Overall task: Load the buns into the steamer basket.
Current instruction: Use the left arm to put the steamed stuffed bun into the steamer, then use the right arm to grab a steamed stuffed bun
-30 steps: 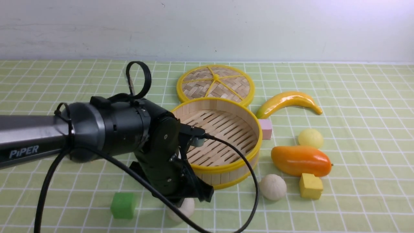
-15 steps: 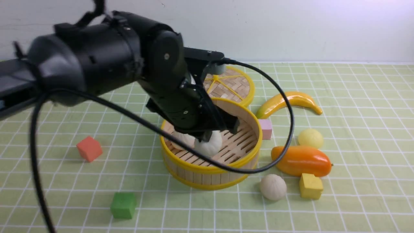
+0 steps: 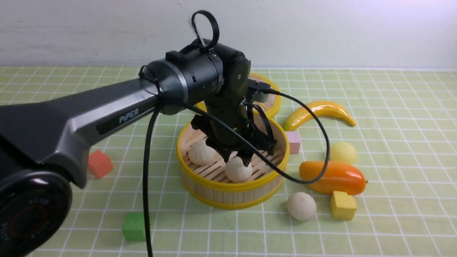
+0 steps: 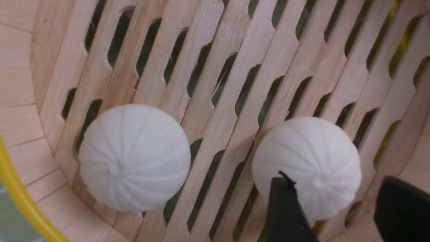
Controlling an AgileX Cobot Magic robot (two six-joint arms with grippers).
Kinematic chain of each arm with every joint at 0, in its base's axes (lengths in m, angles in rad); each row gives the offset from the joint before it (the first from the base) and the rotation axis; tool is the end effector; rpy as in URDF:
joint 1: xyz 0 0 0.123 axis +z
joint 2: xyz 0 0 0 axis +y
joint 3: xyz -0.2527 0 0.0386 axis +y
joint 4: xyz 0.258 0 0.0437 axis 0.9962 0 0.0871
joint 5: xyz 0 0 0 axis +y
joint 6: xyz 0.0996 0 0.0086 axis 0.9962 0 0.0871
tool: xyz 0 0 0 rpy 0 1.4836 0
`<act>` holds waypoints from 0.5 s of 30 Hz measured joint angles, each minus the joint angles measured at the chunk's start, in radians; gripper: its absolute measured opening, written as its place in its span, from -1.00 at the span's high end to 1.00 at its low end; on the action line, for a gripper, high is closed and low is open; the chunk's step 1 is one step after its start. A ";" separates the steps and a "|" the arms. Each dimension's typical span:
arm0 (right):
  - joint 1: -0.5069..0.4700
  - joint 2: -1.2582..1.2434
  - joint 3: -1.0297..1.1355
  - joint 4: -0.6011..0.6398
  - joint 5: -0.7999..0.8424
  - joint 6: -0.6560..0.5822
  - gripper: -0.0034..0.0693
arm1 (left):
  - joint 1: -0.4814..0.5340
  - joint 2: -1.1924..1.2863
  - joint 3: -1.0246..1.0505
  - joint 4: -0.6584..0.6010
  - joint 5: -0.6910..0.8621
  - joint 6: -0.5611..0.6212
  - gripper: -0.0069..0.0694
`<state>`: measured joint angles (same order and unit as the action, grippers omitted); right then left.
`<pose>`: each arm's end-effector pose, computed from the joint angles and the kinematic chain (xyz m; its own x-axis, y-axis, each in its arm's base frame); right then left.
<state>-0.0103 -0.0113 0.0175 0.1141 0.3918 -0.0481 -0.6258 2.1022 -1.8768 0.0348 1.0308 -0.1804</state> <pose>0.1003 0.0033 0.1704 -0.3049 0.0605 -0.9505 -0.0137 0.9976 0.0679 0.3759 -0.2679 0.2142 -0.8292 0.3998 -0.3906 0.4478 0.8934 -0.0362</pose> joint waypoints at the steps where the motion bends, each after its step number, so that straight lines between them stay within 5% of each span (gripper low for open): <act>1: 0.000 0.000 0.000 0.000 0.000 0.000 0.25 | 0.000 -0.021 -0.007 0.000 0.024 0.000 -0.32; 6: 0.000 0.000 0.000 0.000 0.000 0.000 0.25 | -0.014 -0.170 0.019 -0.005 0.034 0.001 -0.23; 12: 0.000 0.000 0.000 0.000 0.000 0.000 0.25 | -0.065 -0.573 0.336 -0.049 -0.186 0.010 0.71; 15: 0.000 0.000 0.000 0.000 0.000 0.000 0.25 | -0.084 -0.763 0.599 -0.094 -0.350 0.011 0.85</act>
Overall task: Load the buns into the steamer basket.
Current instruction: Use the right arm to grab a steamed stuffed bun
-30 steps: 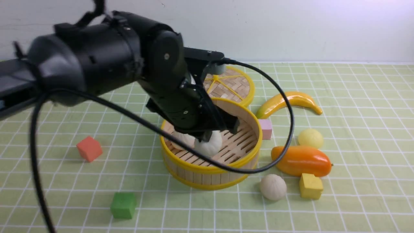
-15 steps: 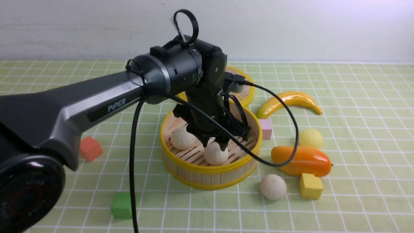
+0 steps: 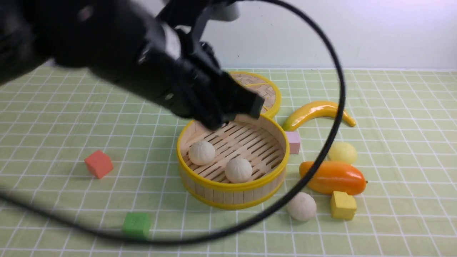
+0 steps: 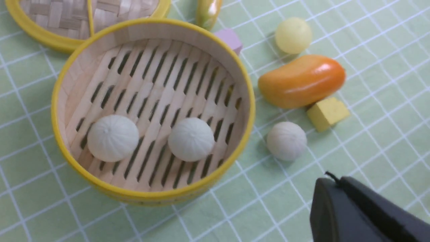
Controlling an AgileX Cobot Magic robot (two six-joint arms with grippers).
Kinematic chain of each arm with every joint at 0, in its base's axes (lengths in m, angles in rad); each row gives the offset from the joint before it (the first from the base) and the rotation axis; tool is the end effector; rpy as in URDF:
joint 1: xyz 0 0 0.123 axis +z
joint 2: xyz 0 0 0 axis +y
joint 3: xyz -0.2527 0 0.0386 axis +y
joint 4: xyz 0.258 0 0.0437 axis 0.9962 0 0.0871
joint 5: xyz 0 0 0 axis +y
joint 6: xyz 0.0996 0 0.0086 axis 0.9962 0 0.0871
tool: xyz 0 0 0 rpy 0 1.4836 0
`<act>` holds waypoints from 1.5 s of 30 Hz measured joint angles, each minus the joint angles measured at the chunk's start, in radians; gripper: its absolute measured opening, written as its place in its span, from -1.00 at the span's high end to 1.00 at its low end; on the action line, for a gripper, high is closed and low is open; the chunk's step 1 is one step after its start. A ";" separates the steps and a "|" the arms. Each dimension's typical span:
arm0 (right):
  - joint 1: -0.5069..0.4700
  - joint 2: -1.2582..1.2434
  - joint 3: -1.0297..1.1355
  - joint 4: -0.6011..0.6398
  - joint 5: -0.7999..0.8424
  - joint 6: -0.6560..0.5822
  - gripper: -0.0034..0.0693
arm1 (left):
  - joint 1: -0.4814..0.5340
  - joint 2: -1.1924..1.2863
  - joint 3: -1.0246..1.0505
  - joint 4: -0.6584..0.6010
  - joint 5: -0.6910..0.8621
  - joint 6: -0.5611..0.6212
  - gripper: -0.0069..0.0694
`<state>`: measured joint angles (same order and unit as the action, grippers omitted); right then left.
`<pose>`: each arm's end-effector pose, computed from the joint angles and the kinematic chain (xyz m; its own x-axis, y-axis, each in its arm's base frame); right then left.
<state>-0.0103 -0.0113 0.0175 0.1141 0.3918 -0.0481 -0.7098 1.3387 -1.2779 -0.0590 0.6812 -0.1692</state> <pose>0.1003 0.0033 0.1704 -0.3049 0.0605 -0.9505 -0.0137 0.9976 0.0679 0.2394 -0.2106 0.3449 -0.5945 0.2297 -0.7706 0.5596 0.8063 -0.1914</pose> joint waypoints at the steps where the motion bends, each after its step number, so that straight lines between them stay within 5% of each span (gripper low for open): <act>1: 0.000 0.000 0.000 0.000 0.000 0.000 0.25 | -0.008 -0.061 0.090 -0.015 -0.061 0.000 0.85; 7: 0.000 0.000 0.000 0.000 0.000 0.000 0.25 | -0.057 -0.409 0.558 -0.069 -0.371 0.001 0.85; 14: 0.000 0.000 0.002 0.022 -0.025 0.016 0.25 | -0.062 -0.846 0.925 -0.075 -0.562 0.001 0.85; 20: 0.000 0.000 0.010 0.330 -0.153 0.239 0.25 | -0.062 -1.081 1.059 -0.080 -0.536 -0.022 0.85; 25: 0.001 0.000 0.002 0.484 -0.219 0.295 0.25 | -0.062 -1.101 1.078 -0.075 -0.544 -0.028 0.85; 32: 0.020 0.306 -0.365 0.433 0.239 0.145 0.34 | -0.062 -1.076 1.078 -0.035 -0.559 -0.030 0.85; 37: 0.021 0.814 -0.731 0.296 0.614 -0.031 0.47 | -0.062 -1.067 1.078 -0.009 -0.559 -0.030 0.85; 40: 0.048 0.972 -0.815 0.265 0.676 -0.054 0.53 | -0.062 -1.067 1.078 -0.003 -0.559 -0.030 0.85; 45: 0.247 1.279 -0.970 0.209 0.646 -0.032 0.61 | -0.062 -1.067 1.078 0.030 -0.559 -0.030 0.85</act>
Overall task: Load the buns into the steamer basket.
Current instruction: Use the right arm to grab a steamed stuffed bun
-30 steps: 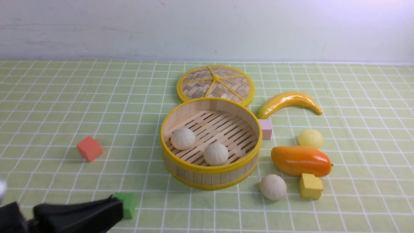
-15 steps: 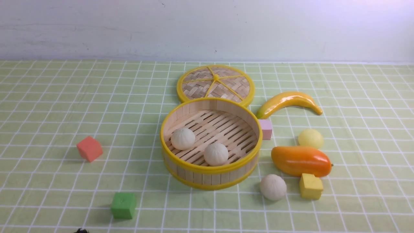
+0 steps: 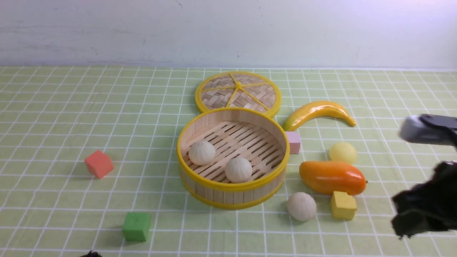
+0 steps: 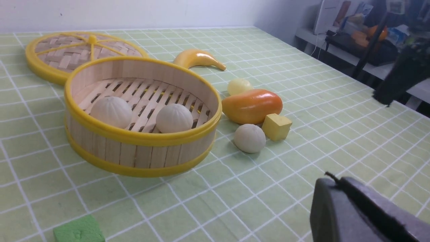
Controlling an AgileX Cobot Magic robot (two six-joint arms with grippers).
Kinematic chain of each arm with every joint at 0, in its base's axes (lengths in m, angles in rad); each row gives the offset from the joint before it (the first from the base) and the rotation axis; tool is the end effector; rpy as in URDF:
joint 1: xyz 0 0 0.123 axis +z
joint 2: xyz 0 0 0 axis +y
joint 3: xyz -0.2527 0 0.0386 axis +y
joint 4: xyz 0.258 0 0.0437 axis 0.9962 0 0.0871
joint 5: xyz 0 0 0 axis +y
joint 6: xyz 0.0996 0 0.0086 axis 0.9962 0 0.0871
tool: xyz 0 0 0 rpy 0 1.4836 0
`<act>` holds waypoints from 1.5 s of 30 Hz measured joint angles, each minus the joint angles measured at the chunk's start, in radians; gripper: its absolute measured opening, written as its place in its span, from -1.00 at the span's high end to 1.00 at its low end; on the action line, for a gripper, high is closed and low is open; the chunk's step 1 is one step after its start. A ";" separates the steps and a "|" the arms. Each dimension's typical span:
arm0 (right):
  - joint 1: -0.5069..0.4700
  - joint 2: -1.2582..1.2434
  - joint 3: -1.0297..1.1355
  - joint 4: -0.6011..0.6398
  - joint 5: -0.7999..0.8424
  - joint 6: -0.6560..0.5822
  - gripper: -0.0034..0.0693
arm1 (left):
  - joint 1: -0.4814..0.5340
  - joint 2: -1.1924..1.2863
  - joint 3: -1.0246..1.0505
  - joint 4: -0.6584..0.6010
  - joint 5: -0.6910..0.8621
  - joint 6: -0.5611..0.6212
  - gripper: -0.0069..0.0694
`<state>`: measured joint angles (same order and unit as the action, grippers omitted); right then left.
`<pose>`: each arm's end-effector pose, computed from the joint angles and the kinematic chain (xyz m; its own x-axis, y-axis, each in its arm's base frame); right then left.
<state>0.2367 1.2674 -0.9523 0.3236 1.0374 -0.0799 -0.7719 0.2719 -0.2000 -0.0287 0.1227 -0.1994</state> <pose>0.2377 0.0855 0.2463 -0.9440 -0.1398 -0.2989 -0.2286 0.9303 0.2868 0.0906 -0.0887 0.2423 -0.2329 -0.0885 -0.9685 0.6646 0.7126 -0.2250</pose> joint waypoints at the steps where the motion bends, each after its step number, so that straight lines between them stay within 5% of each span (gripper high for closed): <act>1: 0.029 0.031 -0.021 -0.020 -0.012 0.012 0.61 | 0.000 0.000 0.000 0.003 0.000 0.000 0.85; 4: 0.180 0.204 -0.158 -0.134 -0.052 0.109 0.60 | 0.000 0.000 0.001 0.011 0.000 0.000 0.85; 9: 0.270 0.400 -0.297 -0.259 -0.057 0.196 0.44 | 0.000 0.000 0.001 0.012 0.001 0.000 0.85; 17: 0.274 0.622 -0.430 -0.296 -0.080 0.208 0.15 | 0.000 0.000 0.001 0.015 0.006 0.000 0.85; 33: 0.272 0.679 -0.440 -0.291 -0.163 0.227 0.14 | 0.000 0.000 0.001 0.018 0.006 0.000 0.82; 41: 0.272 0.679 -0.441 -0.293 -0.161 0.230 0.41 | 0.000 0.000 0.001 0.029 0.007 0.000 0.81; 45: 0.272 0.679 -0.441 -0.305 -0.149 0.228 0.73 | 0.000 0.000 0.001 0.029 0.007 0.000 0.81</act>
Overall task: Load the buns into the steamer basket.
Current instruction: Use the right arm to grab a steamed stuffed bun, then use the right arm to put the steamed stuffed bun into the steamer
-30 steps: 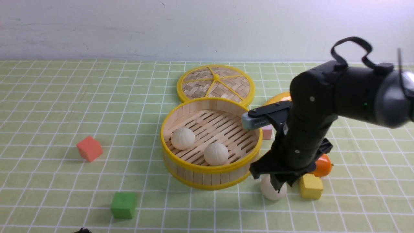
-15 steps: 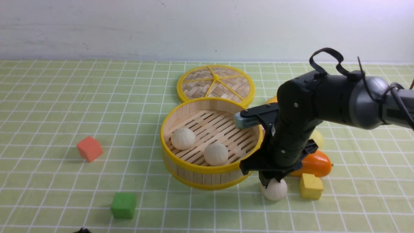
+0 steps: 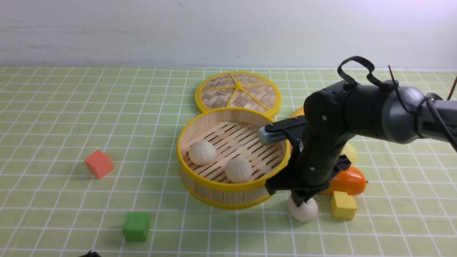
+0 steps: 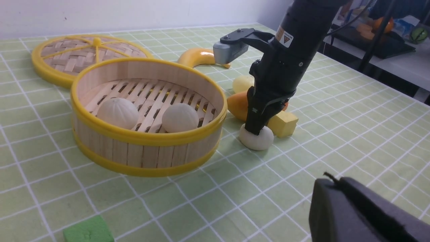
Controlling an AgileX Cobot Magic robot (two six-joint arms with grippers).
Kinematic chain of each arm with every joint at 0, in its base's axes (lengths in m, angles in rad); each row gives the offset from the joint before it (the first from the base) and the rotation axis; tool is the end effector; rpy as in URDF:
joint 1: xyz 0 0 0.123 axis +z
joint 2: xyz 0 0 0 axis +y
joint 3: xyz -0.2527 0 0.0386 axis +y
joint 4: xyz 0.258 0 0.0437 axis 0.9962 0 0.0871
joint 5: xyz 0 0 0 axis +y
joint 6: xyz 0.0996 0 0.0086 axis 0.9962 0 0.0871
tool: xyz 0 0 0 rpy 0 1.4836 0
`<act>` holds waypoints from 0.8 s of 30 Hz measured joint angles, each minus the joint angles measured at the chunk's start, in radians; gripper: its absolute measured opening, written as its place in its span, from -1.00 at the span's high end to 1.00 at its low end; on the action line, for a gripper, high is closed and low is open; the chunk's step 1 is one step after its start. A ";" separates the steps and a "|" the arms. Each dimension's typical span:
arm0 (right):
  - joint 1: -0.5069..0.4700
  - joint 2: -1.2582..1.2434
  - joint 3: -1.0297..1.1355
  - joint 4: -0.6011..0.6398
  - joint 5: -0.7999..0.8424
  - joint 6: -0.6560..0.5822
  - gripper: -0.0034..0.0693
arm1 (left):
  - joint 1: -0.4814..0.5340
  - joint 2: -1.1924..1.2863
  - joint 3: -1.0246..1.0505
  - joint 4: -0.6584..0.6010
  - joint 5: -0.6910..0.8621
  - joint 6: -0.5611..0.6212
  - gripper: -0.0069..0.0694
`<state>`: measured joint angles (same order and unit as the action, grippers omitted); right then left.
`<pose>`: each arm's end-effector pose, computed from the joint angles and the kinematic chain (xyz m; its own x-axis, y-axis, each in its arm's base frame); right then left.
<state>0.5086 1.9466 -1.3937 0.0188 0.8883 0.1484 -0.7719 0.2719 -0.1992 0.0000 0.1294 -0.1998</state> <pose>0.3422 0.1924 0.1480 -0.9202 -0.3303 -0.2102 -0.3473 0.9365 0.0484 0.0908 -0.0884 0.2413 -0.2190 -0.0638 -0.9736 0.6673 0.7182 -0.1972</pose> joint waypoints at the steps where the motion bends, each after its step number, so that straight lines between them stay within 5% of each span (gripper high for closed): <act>1: 0.000 0.000 0.000 -0.002 0.008 -0.008 0.86 | 0.000 0.000 0.000 0.000 0.000 0.000 0.81; 15: 0.001 -0.178 -0.087 0.019 0.042 -0.060 0.90 | 0.000 0.000 0.000 0.000 0.000 0.000 0.77; 24: 0.001 0.021 -0.336 0.007 -0.006 -0.071 0.89 | 0.000 0.000 0.000 0.000 0.000 0.000 0.76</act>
<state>0.5095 1.9676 -1.7300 0.0262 0.8824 0.0776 -0.7719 0.2719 -0.1992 0.0000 0.1294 -0.1998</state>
